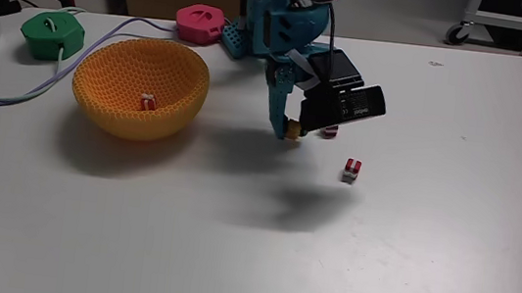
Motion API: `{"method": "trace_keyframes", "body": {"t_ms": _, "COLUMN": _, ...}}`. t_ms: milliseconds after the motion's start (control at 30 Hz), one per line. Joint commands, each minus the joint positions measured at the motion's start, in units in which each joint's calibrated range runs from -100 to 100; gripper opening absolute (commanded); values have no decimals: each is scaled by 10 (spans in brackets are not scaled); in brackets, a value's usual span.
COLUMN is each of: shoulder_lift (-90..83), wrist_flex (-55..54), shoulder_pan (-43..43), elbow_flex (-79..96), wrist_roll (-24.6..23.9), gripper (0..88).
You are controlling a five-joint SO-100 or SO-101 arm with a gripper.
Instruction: Place cube pieces into the yellow basket
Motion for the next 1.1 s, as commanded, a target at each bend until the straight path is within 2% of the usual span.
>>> {"method": "trace_keyframes", "body": {"t_ms": 0, "shoulder_lift": -79, "wrist_flex": 151, "shoulder_pan": 125, "elbow_flex": -154, "wrist_roll": 105, "gripper": 0}}
{"method": "trace_keyframes", "body": {"t_ms": 100, "shoulder_lift": -119, "wrist_flex": 250, "shoulder_pan": 272, "elbow_flex": -254, "wrist_roll": 192, "gripper": 0}}
{"method": "trace_keyframes", "body": {"t_ms": 167, "shoulder_lift": -129, "wrist_flex": 301, "shoulder_pan": 372, "elbow_flex": -297, "wrist_roll": 231, "gripper": 0}}
{"method": "trace_keyframes", "body": {"t_ms": 267, "shoulder_lift": -129, "wrist_flex": 333, "shoulder_pan": 490, "elbow_flex": -290, "wrist_roll": 268, "gripper": 0}}
{"method": "trace_keyframes", "body": {"t_ms": 333, "shoulder_lift": -127, "wrist_flex": 327, "shoulder_pan": 535, "elbow_flex": -245, "wrist_roll": 281, "gripper": 14}}
{"method": "trace_keyframes", "body": {"t_ms": 367, "shoulder_lift": -127, "wrist_flex": 340, "shoulder_pan": 547, "elbow_flex": -233, "wrist_roll": 293, "gripper": 138}}
{"method": "trace_keyframes", "body": {"t_ms": 400, "shoulder_lift": -130, "wrist_flex": 363, "shoulder_pan": 544, "elbow_flex": -236, "wrist_roll": 317, "gripper": 358}}
{"method": "trace_keyframes", "body": {"t_ms": 433, "shoulder_lift": -132, "wrist_flex": 379, "shoulder_pan": 539, "elbow_flex": -243, "wrist_roll": 329, "gripper": 448}}
{"method": "trace_keyframes", "body": {"t_ms": 500, "shoulder_lift": -133, "wrist_flex": 393, "shoulder_pan": 538, "elbow_flex": -234, "wrist_roll": 330, "gripper": 489}}
{"method": "trace_keyframes", "body": {"t_ms": 633, "shoulder_lift": -133, "wrist_flex": 415, "shoulder_pan": 530, "elbow_flex": -242, "wrist_roll": 325, "gripper": 506}}
{"method": "trace_keyframes", "body": {"t_ms": 733, "shoulder_lift": -133, "wrist_flex": 454, "shoulder_pan": 487, "elbow_flex": -280, "wrist_roll": 302, "gripper": 509}}
{"method": "trace_keyframes", "body": {"t_ms": 767, "shoulder_lift": -133, "wrist_flex": 467, "shoulder_pan": 455, "elbow_flex": -291, "wrist_roll": 279, "gripper": 494}}
{"method": "trace_keyframes", "body": {"t_ms": 900, "shoulder_lift": -131, "wrist_flex": 443, "shoulder_pan": 206, "elbow_flex": -298, "wrist_roll": 128, "gripper": 444}}
{"method": "trace_keyframes", "body": {"t_ms": 1000, "shoulder_lift": -129, "wrist_flex": 360, "shoulder_pan": 22, "elbow_flex": -227, "wrist_roll": 28, "gripper": 430}}
{"method": "trace_keyframes", "body": {"t_ms": 1067, "shoulder_lift": -129, "wrist_flex": 277, "shoulder_pan": -58, "elbow_flex": -157, "wrist_roll": -15, "gripper": 421}}
